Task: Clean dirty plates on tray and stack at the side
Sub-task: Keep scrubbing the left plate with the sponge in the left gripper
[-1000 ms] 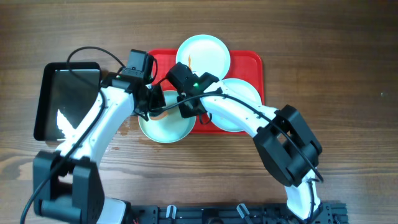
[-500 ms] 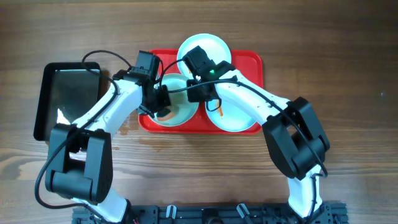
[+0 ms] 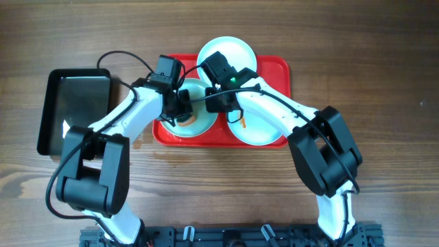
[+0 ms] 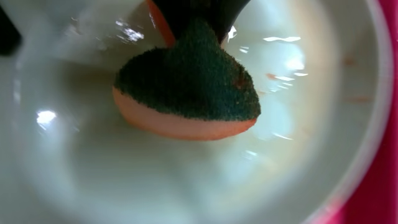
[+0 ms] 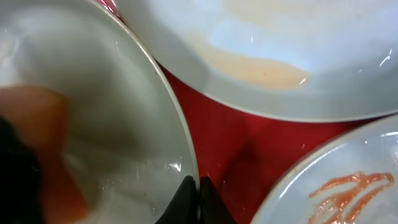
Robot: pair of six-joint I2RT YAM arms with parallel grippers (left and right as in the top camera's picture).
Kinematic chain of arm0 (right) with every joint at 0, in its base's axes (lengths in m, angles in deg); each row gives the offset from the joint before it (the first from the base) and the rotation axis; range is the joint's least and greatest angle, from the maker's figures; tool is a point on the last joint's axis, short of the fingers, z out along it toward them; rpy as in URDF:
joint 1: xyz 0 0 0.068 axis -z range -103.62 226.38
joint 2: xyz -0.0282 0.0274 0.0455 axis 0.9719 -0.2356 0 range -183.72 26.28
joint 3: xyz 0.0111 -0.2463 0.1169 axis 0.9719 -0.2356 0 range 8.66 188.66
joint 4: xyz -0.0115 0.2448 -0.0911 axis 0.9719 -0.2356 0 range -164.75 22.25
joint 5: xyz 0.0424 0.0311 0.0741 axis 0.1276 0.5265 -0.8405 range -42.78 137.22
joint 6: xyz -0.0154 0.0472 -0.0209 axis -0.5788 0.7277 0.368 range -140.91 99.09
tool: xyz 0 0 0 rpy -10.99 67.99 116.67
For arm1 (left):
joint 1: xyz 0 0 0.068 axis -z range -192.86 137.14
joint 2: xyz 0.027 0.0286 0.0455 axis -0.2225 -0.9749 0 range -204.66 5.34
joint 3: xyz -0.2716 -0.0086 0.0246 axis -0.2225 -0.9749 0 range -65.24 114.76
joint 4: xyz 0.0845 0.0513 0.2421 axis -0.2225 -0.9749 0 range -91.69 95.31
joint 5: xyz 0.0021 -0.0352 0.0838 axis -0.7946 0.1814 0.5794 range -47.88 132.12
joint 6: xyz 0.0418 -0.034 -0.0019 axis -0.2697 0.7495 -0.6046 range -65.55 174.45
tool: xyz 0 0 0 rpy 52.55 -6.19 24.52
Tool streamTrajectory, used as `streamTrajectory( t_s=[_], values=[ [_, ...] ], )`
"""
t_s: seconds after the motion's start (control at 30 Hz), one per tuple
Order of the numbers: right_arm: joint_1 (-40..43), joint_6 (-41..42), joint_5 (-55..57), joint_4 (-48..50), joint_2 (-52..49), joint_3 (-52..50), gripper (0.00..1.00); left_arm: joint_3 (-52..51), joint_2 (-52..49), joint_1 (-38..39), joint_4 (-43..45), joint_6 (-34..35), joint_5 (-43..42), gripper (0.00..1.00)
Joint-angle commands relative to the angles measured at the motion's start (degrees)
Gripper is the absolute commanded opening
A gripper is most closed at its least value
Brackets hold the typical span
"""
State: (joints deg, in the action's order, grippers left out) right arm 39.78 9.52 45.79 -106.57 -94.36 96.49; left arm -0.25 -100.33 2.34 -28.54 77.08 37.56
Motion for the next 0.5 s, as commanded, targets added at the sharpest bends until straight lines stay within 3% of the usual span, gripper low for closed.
streamTrajectory(
  t_s=[0.0, 0.17, 0.47],
  values=[
    [0.00, 0.57, 2.29, -1.16, -0.92, -0.22, 0.04, -0.28, -1.53, -3.19, -0.42, -3.19, 5.51, 0.04],
    [-0.02, 0.37, 2.29, -1.84, -0.92, -0.22, 0.04, -0.28, -1.53, -6.23, -1.16, -3.17, 9.92, 0.04],
    [-0.02, 0.42, 2.45, -1.90, -0.92, -0.22, 0.04, -0.26, 3.32, -7.17, -7.23, -2.69, 10.03, 0.04]
  ],
)
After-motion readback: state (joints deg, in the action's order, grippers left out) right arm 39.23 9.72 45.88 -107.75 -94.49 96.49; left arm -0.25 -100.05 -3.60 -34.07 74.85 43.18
